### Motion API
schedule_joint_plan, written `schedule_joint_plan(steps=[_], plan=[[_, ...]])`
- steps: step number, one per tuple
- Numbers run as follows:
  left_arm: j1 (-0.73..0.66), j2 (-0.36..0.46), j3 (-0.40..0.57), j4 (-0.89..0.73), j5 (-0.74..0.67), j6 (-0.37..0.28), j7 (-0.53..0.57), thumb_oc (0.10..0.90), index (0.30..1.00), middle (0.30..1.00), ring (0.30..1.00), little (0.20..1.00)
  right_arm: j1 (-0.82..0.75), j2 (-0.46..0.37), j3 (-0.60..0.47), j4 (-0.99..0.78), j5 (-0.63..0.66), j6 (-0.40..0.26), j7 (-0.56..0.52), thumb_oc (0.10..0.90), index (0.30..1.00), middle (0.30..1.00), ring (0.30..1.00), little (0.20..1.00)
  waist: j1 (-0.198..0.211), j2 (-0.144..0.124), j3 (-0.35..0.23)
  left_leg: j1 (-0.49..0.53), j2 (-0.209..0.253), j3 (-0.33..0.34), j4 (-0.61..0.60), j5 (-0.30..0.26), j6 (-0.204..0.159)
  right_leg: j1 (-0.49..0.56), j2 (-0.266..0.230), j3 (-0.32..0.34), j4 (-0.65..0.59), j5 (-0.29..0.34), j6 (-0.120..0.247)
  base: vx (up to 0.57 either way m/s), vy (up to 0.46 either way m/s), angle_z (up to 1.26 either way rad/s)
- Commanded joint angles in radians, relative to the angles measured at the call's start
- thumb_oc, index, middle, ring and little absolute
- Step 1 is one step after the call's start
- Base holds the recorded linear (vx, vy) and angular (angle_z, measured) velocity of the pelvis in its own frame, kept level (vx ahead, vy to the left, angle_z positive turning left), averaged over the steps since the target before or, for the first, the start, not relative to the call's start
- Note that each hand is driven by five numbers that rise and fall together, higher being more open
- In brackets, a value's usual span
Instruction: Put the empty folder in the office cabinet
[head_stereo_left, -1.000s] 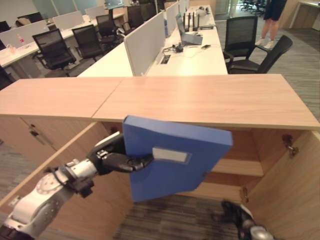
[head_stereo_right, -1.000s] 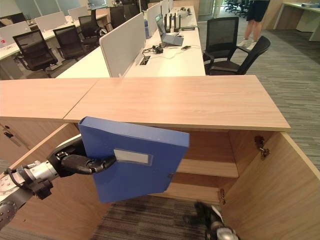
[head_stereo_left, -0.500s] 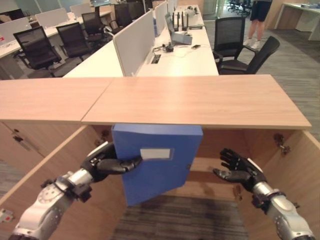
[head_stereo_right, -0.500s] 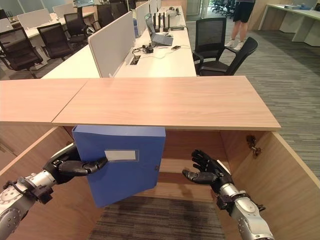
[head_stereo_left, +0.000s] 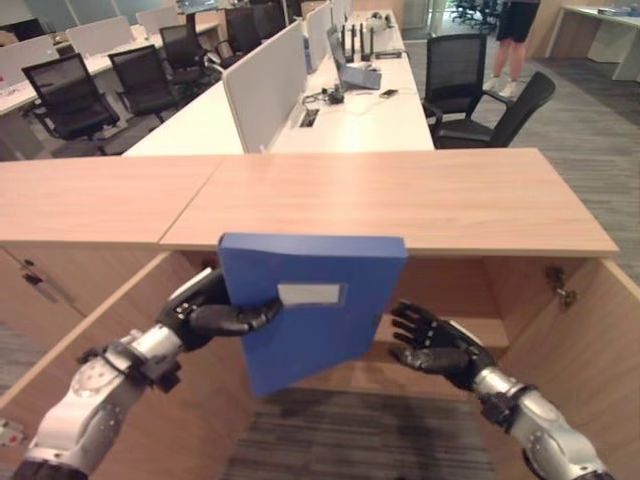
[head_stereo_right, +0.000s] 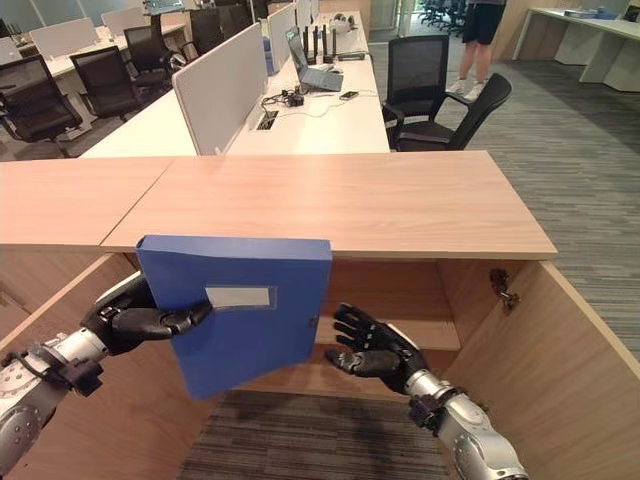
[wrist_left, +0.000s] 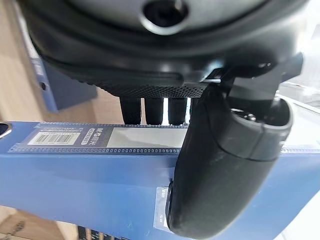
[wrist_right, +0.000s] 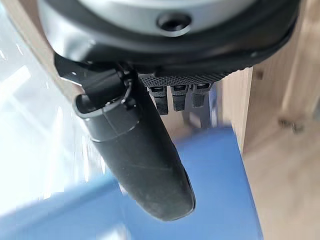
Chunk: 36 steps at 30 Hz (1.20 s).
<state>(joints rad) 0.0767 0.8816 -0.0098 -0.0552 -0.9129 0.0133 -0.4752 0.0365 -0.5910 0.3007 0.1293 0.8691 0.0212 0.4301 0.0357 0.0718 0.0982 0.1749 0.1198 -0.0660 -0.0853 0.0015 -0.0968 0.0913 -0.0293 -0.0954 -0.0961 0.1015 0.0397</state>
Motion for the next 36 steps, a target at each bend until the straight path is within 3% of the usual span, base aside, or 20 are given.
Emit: schedule_joint_plan(steps=[1, 17, 36], plan=[[-0.203, 0.018, 0.077, -0.056, -0.029, -0.137, -0.026, 0.4, 0.3, 0.3, 0.3, 0.3, -0.162, 0.009, -0.013, -0.098, 0.098, -0.081, 0.042, 0.8, 0.9, 0.9, 0.9, 0.9, -0.007, -0.03, -0.029, 0.019, 0.045, 0.024, -0.002, -0.046, -0.031, 0.078, -0.074, 0.014, 0.009, -0.146, 0.092, 0.0, 0.0, 0.0], [-0.23, -0.038, -0.014, -0.108, -0.026, -0.106, -0.051, 0.4, 0.3, 0.3, 0.3, 0.3, -0.245, 0.087, 0.027, -0.183, 0.095, -0.114, 0.016, 0.8, 0.9, 0.9, 0.9, 0.9, -0.005, -0.035, -0.033, 0.012, 0.041, 0.019, -0.002, -0.045, -0.025, 0.079, -0.073, 0.014, 0.009, -0.149, 0.086, 0.0, 0.0, 0.0], [-0.206, -0.11, -0.085, -0.134, -0.04, -0.059, -0.074, 0.4, 0.3, 0.3, 0.3, 0.3, -0.318, 0.113, -0.076, -0.163, 0.062, -0.179, -0.069, 0.8, 0.9, 0.9, 0.9, 0.9, 0.005, -0.043, -0.033, 0.007, 0.034, 0.01, -0.002, -0.052, -0.017, 0.085, -0.074, 0.011, 0.009, -0.149, 0.083, 0.0, -0.001, 0.01]])
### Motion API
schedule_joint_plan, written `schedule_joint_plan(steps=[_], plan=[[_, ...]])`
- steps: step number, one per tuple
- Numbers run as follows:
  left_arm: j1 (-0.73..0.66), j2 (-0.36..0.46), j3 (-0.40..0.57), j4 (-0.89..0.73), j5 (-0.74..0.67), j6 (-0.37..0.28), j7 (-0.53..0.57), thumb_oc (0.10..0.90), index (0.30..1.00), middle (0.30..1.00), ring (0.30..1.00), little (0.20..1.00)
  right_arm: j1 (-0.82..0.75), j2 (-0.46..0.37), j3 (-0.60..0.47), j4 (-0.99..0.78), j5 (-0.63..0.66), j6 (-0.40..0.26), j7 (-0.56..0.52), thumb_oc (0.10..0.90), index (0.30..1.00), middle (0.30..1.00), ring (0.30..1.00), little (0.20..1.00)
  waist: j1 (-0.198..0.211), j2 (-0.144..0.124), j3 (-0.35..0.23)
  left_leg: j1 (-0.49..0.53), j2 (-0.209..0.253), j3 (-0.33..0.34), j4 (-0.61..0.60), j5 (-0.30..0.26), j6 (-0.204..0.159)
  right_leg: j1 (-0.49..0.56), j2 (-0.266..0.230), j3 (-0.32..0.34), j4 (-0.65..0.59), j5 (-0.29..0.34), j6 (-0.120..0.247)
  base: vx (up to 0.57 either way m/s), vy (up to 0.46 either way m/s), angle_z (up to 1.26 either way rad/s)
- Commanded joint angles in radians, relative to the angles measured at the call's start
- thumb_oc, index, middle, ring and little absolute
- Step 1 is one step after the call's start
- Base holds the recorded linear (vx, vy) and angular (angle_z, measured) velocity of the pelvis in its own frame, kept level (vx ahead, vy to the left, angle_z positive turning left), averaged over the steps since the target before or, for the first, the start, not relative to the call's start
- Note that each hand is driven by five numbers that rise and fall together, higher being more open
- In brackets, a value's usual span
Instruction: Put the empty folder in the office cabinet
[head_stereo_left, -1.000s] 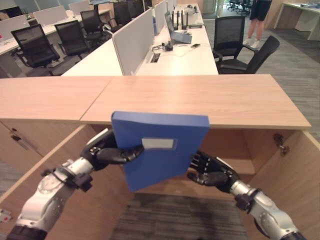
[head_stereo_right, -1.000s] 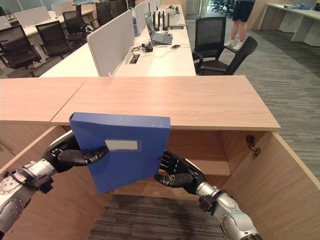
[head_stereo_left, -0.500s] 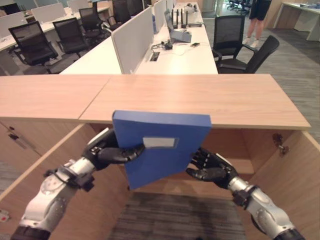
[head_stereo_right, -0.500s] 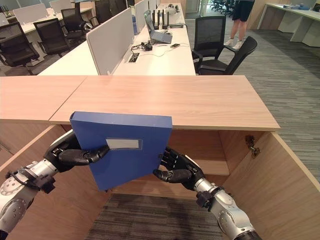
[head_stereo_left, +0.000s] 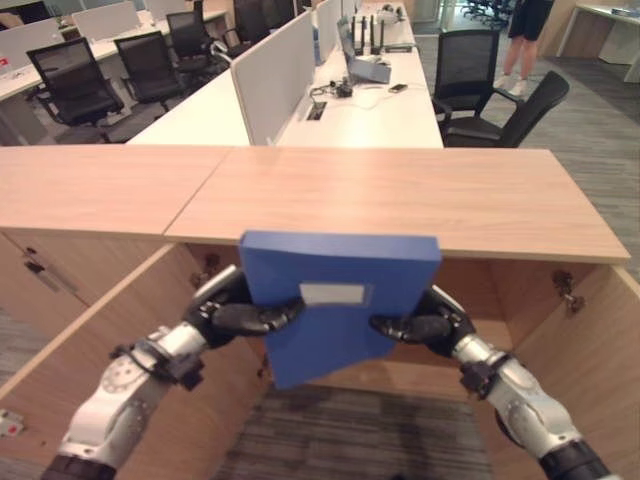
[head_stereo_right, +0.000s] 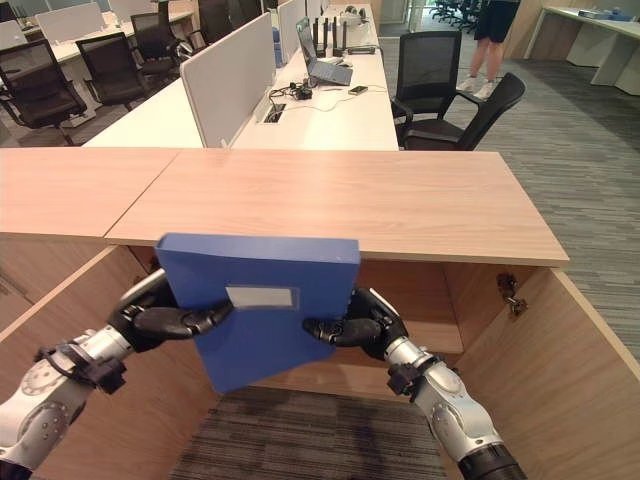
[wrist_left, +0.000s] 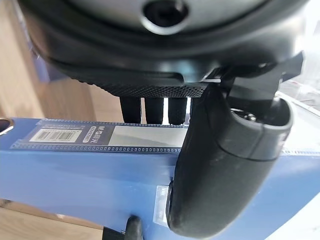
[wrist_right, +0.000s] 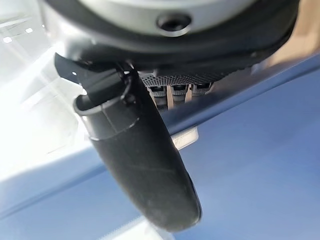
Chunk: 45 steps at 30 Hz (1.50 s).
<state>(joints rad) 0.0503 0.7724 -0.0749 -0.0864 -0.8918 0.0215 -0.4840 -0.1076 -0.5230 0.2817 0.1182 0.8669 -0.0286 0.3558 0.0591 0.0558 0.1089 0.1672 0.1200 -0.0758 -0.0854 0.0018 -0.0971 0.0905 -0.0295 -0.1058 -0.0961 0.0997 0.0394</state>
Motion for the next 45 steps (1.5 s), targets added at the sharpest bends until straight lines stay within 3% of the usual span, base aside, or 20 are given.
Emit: schedule_joint_plan(steps=[1, 9, 24, 35, 36, 39, 45], plan=[[-0.181, -0.005, -0.036, -0.104, -0.063, -0.06, -0.071, 0.4, 0.3, 0.3, 0.3, 0.3, -0.179, 0.044, -0.068, -0.145, 0.063, -0.134, -0.002, 0.8, 0.9, 0.9, 0.9, 0.9, -0.019, -0.028, -0.044, 0.015, 0.033, 0.017, -0.002, -0.053, -0.016, 0.087, -0.074, 0.021, 0.009, -0.148, 0.084, 0.01, -0.005, 0.05], [-0.182, -0.011, -0.078, -0.121, -0.083, -0.043, -0.083, 0.4, 0.3, 0.3, 0.3, 0.3, -0.201, 0.043, -0.072, -0.119, 0.069, -0.138, -0.011, 0.8, 0.9, 0.9, 0.9, 0.9, -0.015, -0.032, -0.043, 0.016, 0.028, 0.007, -0.002, -0.056, -0.011, 0.088, -0.078, 0.024, 0.009, -0.147, 0.084, 0.0, -0.003, 0.05], [-0.266, -0.029, -0.084, -0.142, -0.052, -0.083, -0.081, 0.4, 0.3, 0.3, 0.3, 0.3, -0.201, 0.074, 0.105, -0.14, 0.091, -0.058, 0.095, 0.8, 0.9, 0.9, 0.9, 0.9, -0.016, -0.04, -0.045, 0.019, 0.025, 0.006, -0.002, -0.056, -0.009, 0.092, -0.08, 0.03, 0.012, -0.149, 0.082, 0.0, 0.0, 0.0], [-0.291, -0.121, -0.095, -0.145, -0.055, -0.102, -0.052, 0.4, 0.3, 0.3, 0.3, 0.3, -0.208, 0.11, 0.16, -0.104, 0.088, -0.038, 0.1, 0.8, 0.9, 0.9, 0.9, 0.9, -0.016, -0.042, -0.046, 0.018, 0.023, 0.007, -0.002, -0.055, -0.009, 0.089, -0.077, 0.032, 0.012, -0.149, 0.079, 0.0, 0.0, 0.0], [-0.292, -0.136, -0.101, -0.15, -0.057, -0.101, -0.048, 0.4, 0.3, 0.3, 0.3, 0.3, -0.21, 0.119, 0.165, -0.105, 0.091, -0.037, 0.099, 0.684, 0.726, 0.726, 0.726, 0.726, -0.017, -0.042, -0.045, 0.017, 0.023, 0.008, -0.002, -0.055, -0.009, 0.089, -0.077, 0.031, 0.012, -0.149, 0.078, 0.0, 0.0, 0.0], [-0.289, -0.146, -0.109, -0.155, -0.053, -0.101, -0.047, 0.4, 0.3, 0.3, 0.3, 0.3, -0.216, 0.13, 0.17, -0.099, 0.093, -0.038, 0.098, 0.4, 0.3, 0.3, 0.3, 0.3, -0.015, -0.043, -0.045, 0.016, 0.024, 0.01, -0.002, -0.055, -0.009, 0.087, -0.076, 0.029, 0.011, -0.146, 0.078, 0.0, 0.0, 0.0], [-0.28, -0.164, -0.104, -0.157, -0.054, -0.103, -0.046, 0.4, 0.3, 0.3, 0.3, 0.3, -0.215, 0.144, 0.174, -0.107, 0.1, -0.04, 0.099, 0.4, 0.3, 0.3, 0.3, 0.3, -0.013, -0.045, -0.045, 0.014, 0.025, 0.014, -0.002, -0.054, -0.008, 0.085, -0.076, 0.026, 0.011, -0.147, 0.078, 0.0, 0.0, 0.0]])
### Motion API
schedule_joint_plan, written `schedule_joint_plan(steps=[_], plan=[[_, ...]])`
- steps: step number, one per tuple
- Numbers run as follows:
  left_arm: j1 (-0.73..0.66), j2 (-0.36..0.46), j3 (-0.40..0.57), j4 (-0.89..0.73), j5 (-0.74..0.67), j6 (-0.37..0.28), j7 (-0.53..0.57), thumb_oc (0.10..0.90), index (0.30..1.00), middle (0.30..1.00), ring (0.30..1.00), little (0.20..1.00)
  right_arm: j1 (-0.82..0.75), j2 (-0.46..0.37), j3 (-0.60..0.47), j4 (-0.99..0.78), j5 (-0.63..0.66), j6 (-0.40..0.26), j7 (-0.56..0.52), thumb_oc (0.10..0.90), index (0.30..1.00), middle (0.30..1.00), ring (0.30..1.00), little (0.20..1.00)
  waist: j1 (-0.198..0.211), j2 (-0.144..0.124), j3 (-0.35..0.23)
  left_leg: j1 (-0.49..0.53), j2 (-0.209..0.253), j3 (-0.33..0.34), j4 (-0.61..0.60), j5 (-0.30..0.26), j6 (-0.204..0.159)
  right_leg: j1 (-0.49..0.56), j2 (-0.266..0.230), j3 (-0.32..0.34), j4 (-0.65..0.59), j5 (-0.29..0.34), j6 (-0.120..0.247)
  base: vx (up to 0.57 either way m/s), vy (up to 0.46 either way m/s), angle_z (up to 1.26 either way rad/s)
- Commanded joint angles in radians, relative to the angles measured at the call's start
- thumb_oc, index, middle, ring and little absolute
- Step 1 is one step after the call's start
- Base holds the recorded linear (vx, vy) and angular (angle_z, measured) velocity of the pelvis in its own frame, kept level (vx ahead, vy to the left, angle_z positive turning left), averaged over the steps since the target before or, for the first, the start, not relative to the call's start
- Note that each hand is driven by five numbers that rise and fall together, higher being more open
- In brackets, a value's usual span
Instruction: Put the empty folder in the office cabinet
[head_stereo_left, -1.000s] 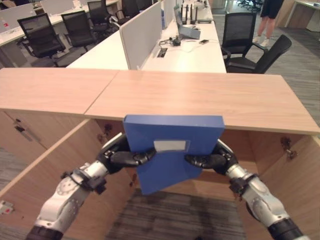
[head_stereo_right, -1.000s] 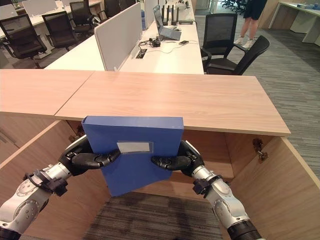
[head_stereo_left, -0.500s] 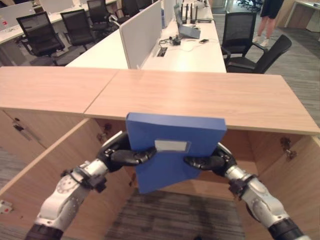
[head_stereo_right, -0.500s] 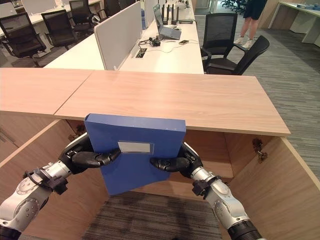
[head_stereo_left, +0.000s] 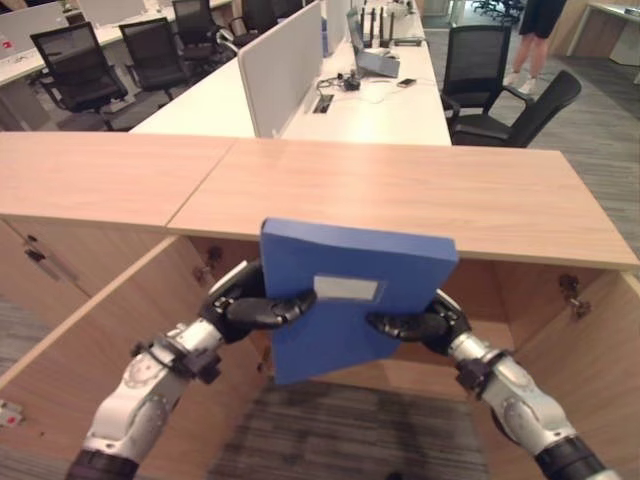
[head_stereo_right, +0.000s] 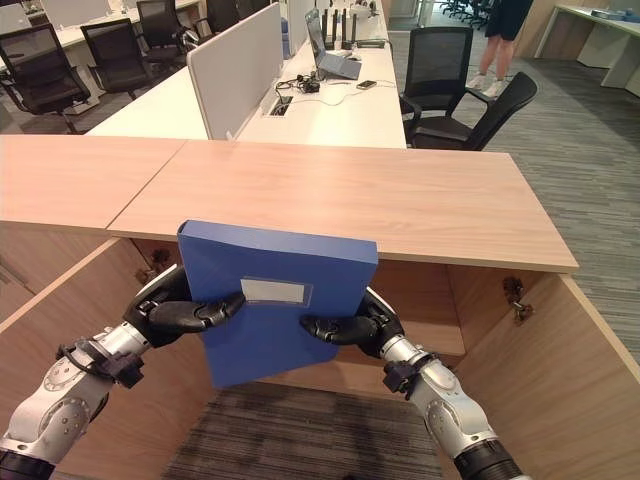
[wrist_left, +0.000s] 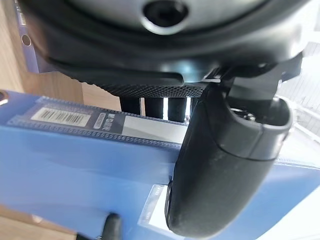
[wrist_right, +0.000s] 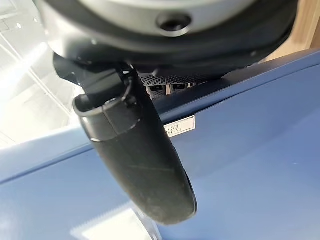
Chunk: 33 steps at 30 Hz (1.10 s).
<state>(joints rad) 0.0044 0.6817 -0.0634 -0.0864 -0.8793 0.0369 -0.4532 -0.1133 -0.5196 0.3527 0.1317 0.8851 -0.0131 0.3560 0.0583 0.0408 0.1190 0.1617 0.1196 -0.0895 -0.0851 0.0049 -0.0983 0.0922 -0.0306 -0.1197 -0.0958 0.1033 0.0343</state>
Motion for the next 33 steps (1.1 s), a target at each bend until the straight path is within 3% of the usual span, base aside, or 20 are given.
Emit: schedule_joint_plan(steps=[1, 18, 19, 20, 21, 28, 30, 33], plan=[[-0.231, -0.085, -0.111, -0.155, -0.067, -0.121, -0.072, 0.4, 0.3, 0.3, 0.3, 0.3, -0.214, 0.149, 0.105, -0.122, 0.084, -0.057, 0.095, 0.4, 0.3, 0.3, 0.3, 0.3, -0.011, -0.029, -0.054, 0.019, 0.026, 0.029, -0.002, -0.058, -0.007, 0.082, -0.075, 0.041, 0.01, -0.149, 0.082, 0.0, 0.0, 0.0], [-0.149, -0.166, -0.04, -0.111, -0.063, -0.14, -0.045, 0.4, 0.3, 0.3, 0.3, 0.3, -0.176, 0.156, 0.044, -0.137, 0.089, -0.067, 0.079, 0.4, 0.3, 0.3, 0.3, 0.3, -0.005, -0.033, -0.05, 0.002, 0.017, 0.022, -0.002, -0.055, -0.006, 0.075, -0.07, 0.032, 0.009, -0.149, 0.082, 0.0, 0.0, 0.0], [-0.149, -0.166, -0.04, -0.111, -0.062, -0.14, -0.045, 0.428, 0.342, 0.342, 0.342, 0.342, -0.175, 0.155, 0.044, -0.138, 0.089, -0.067, 0.079, 0.4, 0.3, 0.3, 0.3, 0.3, -0.005, -0.033, -0.051, 0.002, 0.017, 0.022, -0.002, -0.055, -0.006, 0.075, -0.07, 0.032, 0.009, -0.149, 0.082, 0.0, 0.0, 0.0], [-0.14, -0.17, -0.032, -0.107, -0.057, -0.142, -0.04, 0.568, 0.552, 0.552, 0.552, 0.552, -0.167, 0.155, 0.032, -0.137, 0.088, -0.069, 0.076, 0.4, 0.3, 0.3, 0.3, 0.3, -0.005, -0.033, -0.051, 0.001, 0.017, 0.02, -0.002, -0.055, -0.005, 0.074, -0.07, 0.032, 0.009, -0.149, 0.082, 0.0, 0.0, 0.0], [-0.13, -0.172, -0.022, -0.091, -0.044, -0.152, -0.026, 0.8, 0.9, 0.9, 0.9, 0.9, -0.151, 0.153, 0.015, -0.135, 0.09, -0.073, 0.069, 0.4, 0.3, 0.3, 0.3, 0.3, -0.005, -0.032, -0.05, 0.0, 0.017, 0.019, -0.002, -0.055, -0.005, 0.074, -0.07, 0.031, 0.009, -0.149, 0.081, 0.0, 0.0, 0.0], [-0.037, -0.19, 0.065, 0.038, 0.082, -0.195, 0.043, 0.8, 0.9, 0.9, 0.9, 0.9, -0.013, 0.164, -0.198, -0.074, 0.09, -0.135, -0.017, 0.4, 0.3, 0.3, 0.3, 0.3, -0.014, -0.03, -0.053, 0.0, 0.022, 0.015, -0.002, -0.061, -0.011, 0.073, -0.069, 0.028, 0.009, -0.158, 0.082, 0.03, -0.01, 0.02], [0.032, -0.183, 0.126, 0.162, 0.222, -0.224, 0.097, 0.8, 0.9, 0.9, 0.9, 0.9, 0.064, 0.182, -0.323, 0.007, 0.09, -0.154, -0.063, 0.4, 0.3, 0.3, 0.3, 0.3, -0.019, -0.025, -0.051, 0.0, 0.026, 0.015, -0.002, -0.062, -0.014, 0.072, -0.066, 0.028, 0.009, -0.162, 0.081, 0.05, -0.043, 0.03], [0.096, -0.152, 0.136, 0.299, 0.453, -0.252, 0.156, 0.8, 0.9, 0.9, 0.9, 0.9, 0.128, 0.199, -0.415, 0.094, 0.082, -0.157, -0.092, 0.4, 0.3, 0.3, 0.3, 0.3, -0.025, -0.02, -0.05, -0.013, 0.029, 0.01, -0.002, -0.058, -0.018, 0.061, -0.064, 0.026, 0.012, -0.164, 0.082, 0.02, -0.052, 0.06]])
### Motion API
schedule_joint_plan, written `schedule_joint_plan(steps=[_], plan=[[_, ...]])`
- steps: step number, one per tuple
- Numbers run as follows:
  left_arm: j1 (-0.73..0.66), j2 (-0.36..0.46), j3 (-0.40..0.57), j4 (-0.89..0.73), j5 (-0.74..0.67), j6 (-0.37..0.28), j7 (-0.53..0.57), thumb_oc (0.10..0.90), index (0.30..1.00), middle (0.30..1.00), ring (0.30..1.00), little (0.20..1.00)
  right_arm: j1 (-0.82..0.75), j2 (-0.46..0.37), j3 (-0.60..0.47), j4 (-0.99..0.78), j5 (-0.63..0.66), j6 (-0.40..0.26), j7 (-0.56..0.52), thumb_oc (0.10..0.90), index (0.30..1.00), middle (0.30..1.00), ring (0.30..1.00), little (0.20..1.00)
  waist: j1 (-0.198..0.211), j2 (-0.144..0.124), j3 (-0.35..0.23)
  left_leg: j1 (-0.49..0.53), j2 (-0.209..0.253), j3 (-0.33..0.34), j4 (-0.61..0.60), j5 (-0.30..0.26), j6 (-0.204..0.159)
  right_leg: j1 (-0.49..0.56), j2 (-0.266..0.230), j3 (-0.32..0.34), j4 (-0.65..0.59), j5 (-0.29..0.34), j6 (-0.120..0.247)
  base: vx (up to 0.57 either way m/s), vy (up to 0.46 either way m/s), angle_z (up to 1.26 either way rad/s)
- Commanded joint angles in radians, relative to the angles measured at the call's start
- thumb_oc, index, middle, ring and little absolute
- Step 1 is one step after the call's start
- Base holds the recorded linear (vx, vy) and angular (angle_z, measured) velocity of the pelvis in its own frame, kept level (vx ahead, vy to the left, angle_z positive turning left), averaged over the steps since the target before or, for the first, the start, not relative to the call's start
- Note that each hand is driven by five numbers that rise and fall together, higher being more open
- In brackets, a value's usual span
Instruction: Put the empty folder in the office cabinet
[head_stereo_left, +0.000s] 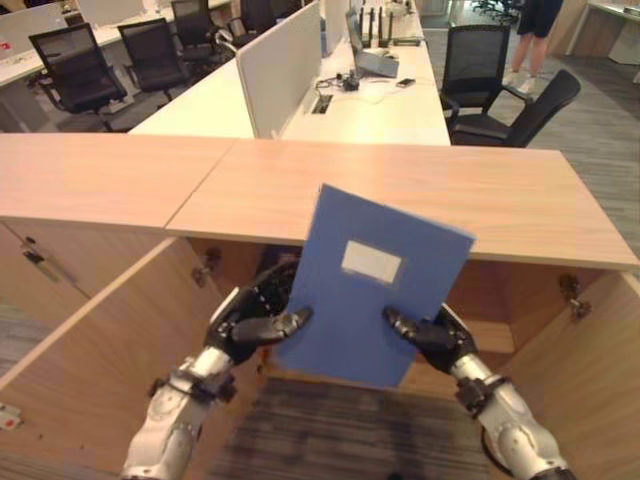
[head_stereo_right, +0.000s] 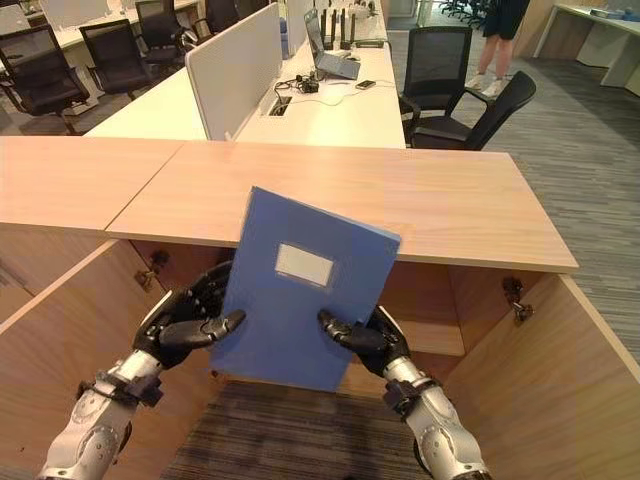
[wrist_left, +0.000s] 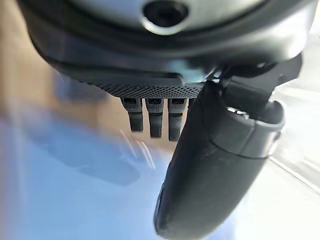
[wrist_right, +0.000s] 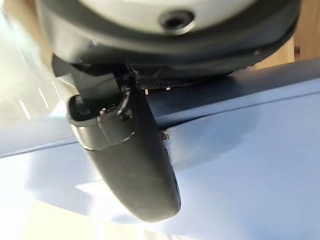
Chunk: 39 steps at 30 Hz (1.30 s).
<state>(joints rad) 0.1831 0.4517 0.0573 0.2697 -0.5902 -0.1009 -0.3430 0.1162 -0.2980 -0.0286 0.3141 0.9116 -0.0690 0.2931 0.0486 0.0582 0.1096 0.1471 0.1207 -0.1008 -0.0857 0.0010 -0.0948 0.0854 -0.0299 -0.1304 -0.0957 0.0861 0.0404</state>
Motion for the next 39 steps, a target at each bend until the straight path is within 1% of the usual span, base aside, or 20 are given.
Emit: schedule_joint_plan(steps=[1, 2, 6, 10, 12, 13, 15, 16, 17, 20, 21, 22, 24, 26, 30, 32, 33, 35, 38, 39], plan=[[-0.072, 0.08, 0.007, -0.017, 0.217, -0.117, 0.063, 0.8, 0.9, 0.9, 0.9, 0.9, -0.093, -0.014, -0.05, -0.069, 0.06, -0.104, -0.036, 0.4, 0.3, 0.3, 0.3, 0.3, -0.016, -0.036, -0.039, 0.0, 0.029, 0.021, -0.002, -0.055, -0.023, 0.067, -0.063, 0.037, 0.012, -0.148, 0.076, 0.0, -0.072, 0.04], [-0.052, 0.078, -0.004, 0.059, 0.285, -0.114, 0.084, 0.8, 0.9, 0.9, 0.9, 0.9, -0.08, -0.001, -0.078, -0.026, 0.076, -0.11, -0.046, 0.4, 0.3, 0.3, 0.3, 0.3, -0.018, -0.033, -0.035, -0.004, 0.032, 0.02, -0.002, -0.053, -0.025, 0.061, -0.059, 0.039, 0.014, -0.15, 0.075, 0.01, -0.104, 0.05], [-0.04, 0.027, -0.068, 0.287, 0.349, -0.088, 0.101, 0.8, 0.9, 0.9, 0.9, 0.9, -0.061, 0.008, -0.074, 0.083, 0.086, -0.091, -0.054, 0.4, 0.3, 0.3, 0.3, 0.3, -0.027, -0.025, -0.025, -0.006, 0.049, 0.019, 0.0, -0.045, -0.035, 0.052, -0.044, 0.047, 0.019, -0.16, 0.067, 0.01, -0.091, 0.02], [-0.053, 0.0, -0.115, 0.381, 0.392, -0.081, 0.11, 0.8, 0.9, 0.9, 0.9, 0.9, -0.058, 0.004, -0.051, 0.128, 0.079, -0.085, -0.052, 0.4, 0.3, 0.3, 0.3, 0.3, -0.033, -0.022, -0.018, -0.005, 0.059, 0.02, 0.006, -0.043, -0.042, 0.05, -0.037, 0.049, 0.024, -0.166, 0.061, 0.0, -0.063, -0.01], [-0.071, -0.019, -0.148, 0.468, 0.432, -0.075, 0.125, 0.8, 0.9, 0.9, 0.9, 0.9, -0.057, -0.018, -0.025, 0.136, 0.032, -0.085, -0.058, 0.4, 0.3, 0.3, 0.3, 0.3, -0.041, -0.02, -0.01, -0.009, 0.071, 0.021, 0.018, -0.037, -0.051, 0.046, -0.03, 0.048, 0.032, -0.172, 0.055, -0.01, -0.075, -0.02], [-0.073, -0.02, -0.148, 0.471, 0.432, -0.077, 0.126, 0.8, 0.9, 0.9, 0.9, 0.9, -0.058, -0.019, -0.025, 0.136, 0.031, -0.086, -0.059, 0.4, 0.3, 0.3, 0.3, 0.3, -0.041, -0.019, -0.009, -0.01, 0.072, 0.02, 0.017, -0.037, -0.051, 0.046, -0.029, 0.048, 0.032, -0.173, 0.055, -0.02, -0.063, -0.01], [-0.084, -0.035, -0.171, 0.532, 0.478, -0.07, 0.129, 0.8, 0.9, 0.9, 0.9, 0.9, -0.047, -0.069, 0.001, 0.071, -0.077, -0.087, -0.055, 0.4, 0.3, 0.3, 0.3, 0.3, -0.047, -0.022, 0.0, -0.024, 0.082, 0.019, 0.058, -0.037, -0.057, 0.044, -0.021, 0.056, 0.038, -0.18, 0.044, -0.01, -0.061, -0.02], [-0.085, -0.037, -0.171, 0.534, 0.479, -0.071, 0.129, 0.8, 0.9, 0.9, 0.9, 0.9, -0.047, -0.069, 0.001, 0.07, -0.078, -0.087, -0.056, 0.4, 0.3, 0.3, 0.3, 0.3, -0.048, -0.021, 0.001, -0.025, 0.082, 0.019, 0.059, -0.038, -0.058, 0.044, -0.021, 0.056, 0.038, -0.18, 0.043, 0.01, -0.06, -0.02], [-0.088, -0.05, -0.18, 0.578, 0.51, -0.066, 0.133, 0.8, 0.9, 0.9, 0.9, 0.9, -0.046, -0.098, 0.02, 0.03, -0.152, -0.096, -0.06, 0.4, 0.3, 0.3, 0.3, 0.3, -0.051, -0.025, 0.005, -0.03, 0.082, 0.008, 0.087, -0.038, -0.056, 0.04, -0.012, 0.071, 0.042, -0.179, 0.037, 0.01, -0.039, -0.01], [-0.097, -0.064, -0.19, 0.633, 0.525, -0.064, 0.136, 0.8, 0.9, 0.9, 0.9, 0.9, -0.046, -0.109, 0.03, 0.02, -0.175, -0.101, -0.064, 0.4, 0.3, 0.3, 0.3, 0.3, -0.055, -0.028, 0.009, -0.044, 0.079, 0.006, 0.142, -0.034, -0.057, 0.039, -0.009, 0.078, 0.043, -0.176, 0.033, 0.01, -0.017, 0.0], [-0.115, -0.081, -0.201, 0.688, 0.53, -0.055, 0.15, 0.8, 0.9, 0.9, 0.9, 0.9, -0.063, -0.103, 0.052, 0.045, -0.157, -0.105, -0.068, 0.4, 0.3, 0.3, 0.3, 0.3, -0.059, -0.034, 0.02, -0.076, 0.067, 0.012, 0.194, -0.011, -0.057, 0.045, -0.012, 0.077, 0.037, -0.177, 0.028, -0.02, -0.01, 0.04], [-0.127, -0.09, -0.205, 0.714, 0.537, -0.05, 0.161, 0.8, 0.9, 0.9, 0.9, 0.9, -0.069, -0.1, 0.067, 0.064, -0.154, -0.101, -0.071, 0.4, 0.3, 0.3, 0.3, 0.3, -0.057, -0.039, 0.027, -0.1, 0.051, 0.014, 0.204, -0.012, -0.051, 0.05, -0.019, 0.073, 0.032, -0.178, 0.028, -0.01, 0.0, 0.07], [-0.139, -0.099, -0.212, 0.753, 0.547, -0.046, 0.167, 0.8, 0.9, 0.9, 0.9, 0.9, -0.077, -0.106, 0.104, 0.081, -0.167, -0.086, -0.059, 0.4, 0.3, 0.3, 0.3, 0.3, -0.05, -0.054, 0.03, -0.132, 0.015, 0.016, 0.186, -0.038, -0.034, 0.056, -0.034, 0.065, 0.026, -0.179, 0.032, 0.04, 0.018, 0.1], [-0.142, -0.108, -0.214, 0.777, 0.551, -0.04, 0.17, 0.8, 0.9, 0.9, 0.9, 0.9, -0.076, -0.115, 0.13, 0.082, -0.195, -0.079, -0.054, 0.4, 0.3, 0.3, 0.3, 0.3, -0.045, -0.059, 0.029, -0.16, -0.004, 0.014, 0.173, -0.036, -0.027, 0.057, -0.042, 0.061, 0.023, -0.18, 0.036, 0.06, 0.031, 0.12], [-0.159, -0.119, -0.215, 0.83, 0.549, -0.033, 0.182, 0.8, 0.9, 0.9, 0.9, 0.9, -0.099, -0.151, 0.225, 0.072, -0.324, -0.068, -0.057, 0.4, 0.3, 0.3, 0.3, 0.3, 0.0, -0.073, 0.041, -0.302, -0.075, 0.011, 0.145, 0.028, -0.009, 0.07, -0.042, 0.087, 0.013, -0.192, 0.04, 0.07, 0.041, 0.05], [-0.162, -0.12, -0.204, 0.854, 0.545, -0.032, 0.192, 0.8, 0.9, 0.9, 0.9, 0.9, -0.129, -0.192, 0.284, 0.023, -0.464, -0.074, -0.072, 0.4, 0.3, 0.3, 0.3, 0.3, 0.026, -0.078, 0.048, -0.365, -0.086, 0.035, 0.145, 0.067, -0.005, 0.077, -0.039, 0.11, 0.009, -0.201, 0.044, 0.07, 0.094, -0.45], [-0.162, -0.12, -0.204, 0.854, 0.545, -0.032, 0.192, 0.8, 0.9, 0.9, 0.9, 0.9, -0.129, -0.192, 0.285, 0.022, -0.465, -0.074, -0.073, 0.4, 0.3, 0.3, 0.3, 0.3, 0.027, -0.079, 0.048, -0.365, -0.087, 0.036, 0.146, 0.066, -0.004, 0.076, -0.04, 0.111, 0.009, -0.201, 0.044, 0.08, 0.11, -0.44], [-0.145, -0.125, -0.191, 0.883, 0.582, -0.027, 0.203, 0.8, 0.9, 0.9, 0.9, 0.9, -0.14, -0.221, 0.325, -0.02, -0.586, -0.083, -0.067, 0.4, 0.3, 0.3, 0.3, 0.3, 0.042, -0.081, 0.025, -0.315, -0.084, 0.044, 0.076, 0.072, 0.016, 0.08, -0.043, 0.126, 0.008, -0.204, 0.057, 0.13, 0.152, -0.15], [-0.141, -0.128, -0.188, 0.895, 0.584, -0.027, 0.204, 0.8, 0.9, 0.9, 0.9, 0.9, -0.145, -0.216, 0.333, -0.01, -0.599, -0.079, -0.07, 0.4, 0.3, 0.3, 0.3, 0.3, 0.043, -0.085, 0.016, -0.294, -0.089, 0.042, 0.045, 0.08, 0.024, 0.081, -0.049, 0.128, 0.009, -0.205, 0.061, 0.12, 0.115, -0.18], [-0.139, -0.127, -0.189, 0.909, 0.598, -0.019, 0.207, 0.8, 0.9, 0.9, 0.9, 0.9, -0.15, -0.2, 0.345, 0.012, -0.626, -0.075, -0.082, 0.4, 0.3, 0.3, 0.3, 0.3, 0.046, -0.093, -0.002, -0.272, -0.096, 0.046, 0.02, 0.077, 0.037, 0.077, -0.064, 0.13, 0.023, -0.207, 0.073, 0.13, 0.157, -0.07]])
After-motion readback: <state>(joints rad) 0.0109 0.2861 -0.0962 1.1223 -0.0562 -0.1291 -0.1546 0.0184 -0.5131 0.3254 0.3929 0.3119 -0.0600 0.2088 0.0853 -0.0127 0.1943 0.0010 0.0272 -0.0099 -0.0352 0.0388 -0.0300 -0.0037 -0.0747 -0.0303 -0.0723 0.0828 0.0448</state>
